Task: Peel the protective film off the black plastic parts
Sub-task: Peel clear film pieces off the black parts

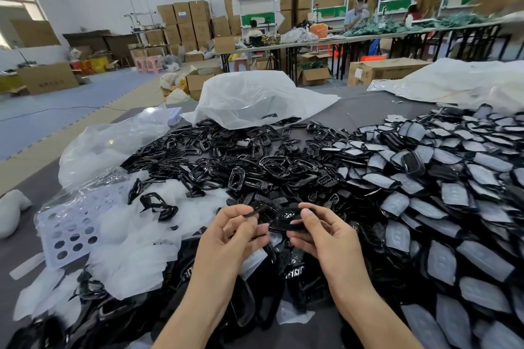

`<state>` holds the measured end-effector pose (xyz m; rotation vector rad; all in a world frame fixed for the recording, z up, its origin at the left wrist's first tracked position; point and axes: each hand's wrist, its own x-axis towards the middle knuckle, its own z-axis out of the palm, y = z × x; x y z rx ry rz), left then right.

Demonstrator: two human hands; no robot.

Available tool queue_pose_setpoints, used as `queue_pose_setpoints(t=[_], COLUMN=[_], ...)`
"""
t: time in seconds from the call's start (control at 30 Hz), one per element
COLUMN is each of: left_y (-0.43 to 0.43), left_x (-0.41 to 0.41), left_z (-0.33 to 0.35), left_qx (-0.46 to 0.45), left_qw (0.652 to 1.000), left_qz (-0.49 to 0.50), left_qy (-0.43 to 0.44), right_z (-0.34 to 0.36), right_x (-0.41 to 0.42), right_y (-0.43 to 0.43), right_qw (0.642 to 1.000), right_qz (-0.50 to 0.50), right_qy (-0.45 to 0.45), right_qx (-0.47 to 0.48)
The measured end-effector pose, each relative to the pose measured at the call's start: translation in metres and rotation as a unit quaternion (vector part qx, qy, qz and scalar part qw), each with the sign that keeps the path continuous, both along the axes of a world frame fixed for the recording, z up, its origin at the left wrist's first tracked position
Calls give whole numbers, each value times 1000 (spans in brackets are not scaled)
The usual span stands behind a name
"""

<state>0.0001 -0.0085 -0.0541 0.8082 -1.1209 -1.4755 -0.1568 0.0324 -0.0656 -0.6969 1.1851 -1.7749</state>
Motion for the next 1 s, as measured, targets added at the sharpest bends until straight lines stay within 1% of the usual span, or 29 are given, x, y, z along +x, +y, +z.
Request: queue_pose_setpoints(t=[0.07,0.13,0.27,0.33,0.37,0.47,0.5,0.63,0.77,0.83,0.9,1.0], left_y=[1,3,10,12,11,7,6,10,16,15,11,8], left_x=[-1,-3,-5,-5,-4,-1,-1,-3,-5,-6,-7,-6], left_z=[-3,-5,-8,-9,-10,-10,-9,-3,-3,-3,-4,-7], left_qx=[-37,-90,-198,-234,-233,-188,-184,-204,-194,-201,-190,-148], left_qw=[996,981,944,926,928,955,959,952,950,943,944,958], left_qz=[20,41,91,106,110,86,78,68,36,49,66,92], left_qy=[-83,-167,-246,-275,-270,-211,-202,-219,-242,-260,-261,-227], right_z=[-1,-2,-3,-3,-3,-6,-6,-8,-9,-8,-8,-4], right_x=[0,1,2,3,3,5,5,6,10,10,10,13], right_y=[0,-1,-1,-2,-2,-1,-1,-2,-1,-1,0,3], right_qw=[1000,1000,1000,1000,1000,1000,1000,999,997,996,995,994], right_qz=[-4,-6,-1,10,13,19,24,30,28,29,34,50], right_qy=[17,27,20,8,4,8,11,33,62,80,97,92], right_qx=[1,0,-4,-3,0,11,12,16,18,15,13,6])
